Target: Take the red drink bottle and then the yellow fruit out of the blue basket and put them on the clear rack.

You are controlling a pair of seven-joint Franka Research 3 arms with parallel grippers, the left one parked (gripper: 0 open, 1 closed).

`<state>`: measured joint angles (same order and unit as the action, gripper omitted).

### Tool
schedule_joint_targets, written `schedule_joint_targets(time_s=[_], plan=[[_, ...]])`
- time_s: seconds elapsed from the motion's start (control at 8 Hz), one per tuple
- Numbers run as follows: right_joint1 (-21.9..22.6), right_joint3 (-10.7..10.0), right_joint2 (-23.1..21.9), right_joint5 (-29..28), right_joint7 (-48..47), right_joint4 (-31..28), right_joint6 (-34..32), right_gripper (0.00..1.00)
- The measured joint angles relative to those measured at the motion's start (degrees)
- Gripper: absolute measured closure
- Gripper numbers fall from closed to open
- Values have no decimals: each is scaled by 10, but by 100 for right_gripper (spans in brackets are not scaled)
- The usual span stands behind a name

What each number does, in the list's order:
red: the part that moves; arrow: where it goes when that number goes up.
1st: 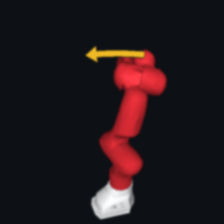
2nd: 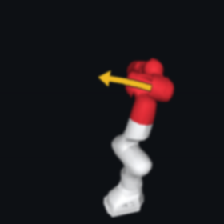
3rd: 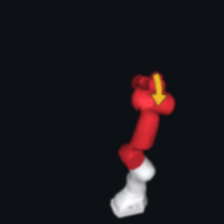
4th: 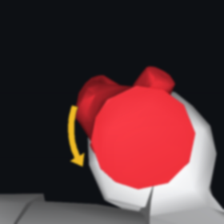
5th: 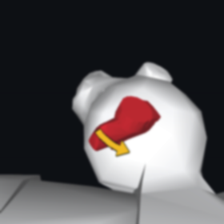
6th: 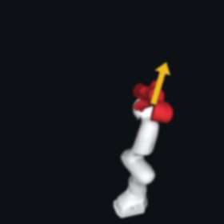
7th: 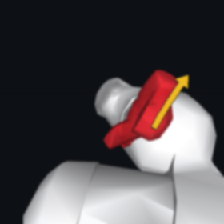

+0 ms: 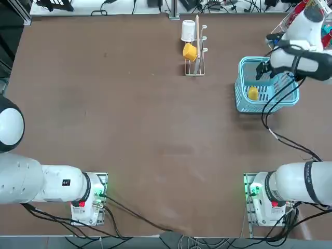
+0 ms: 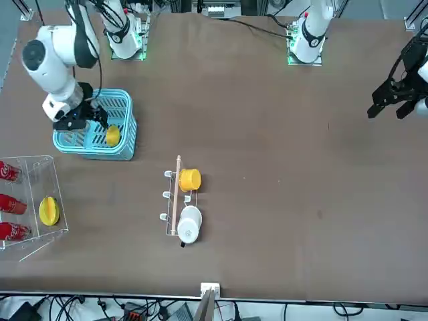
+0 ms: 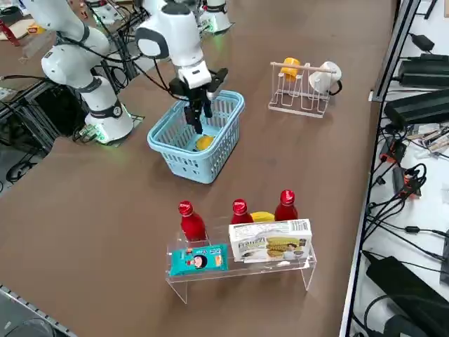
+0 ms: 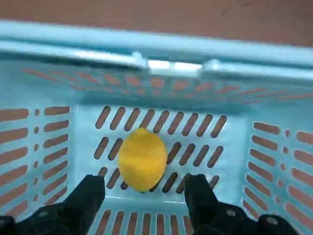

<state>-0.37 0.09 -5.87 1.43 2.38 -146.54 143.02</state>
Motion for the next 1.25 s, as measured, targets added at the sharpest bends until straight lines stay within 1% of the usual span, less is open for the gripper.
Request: schedule_joint_targets(time_s=[0.38,0.62,0.88,1.25], plan=[[6,0,40,0,-7,-12,60,0],[26,0,71,0,-34,-12,93,0],[31,0,88,0,-41,-12,102,0],[31,0,96,0,-41,-12,105,0]])
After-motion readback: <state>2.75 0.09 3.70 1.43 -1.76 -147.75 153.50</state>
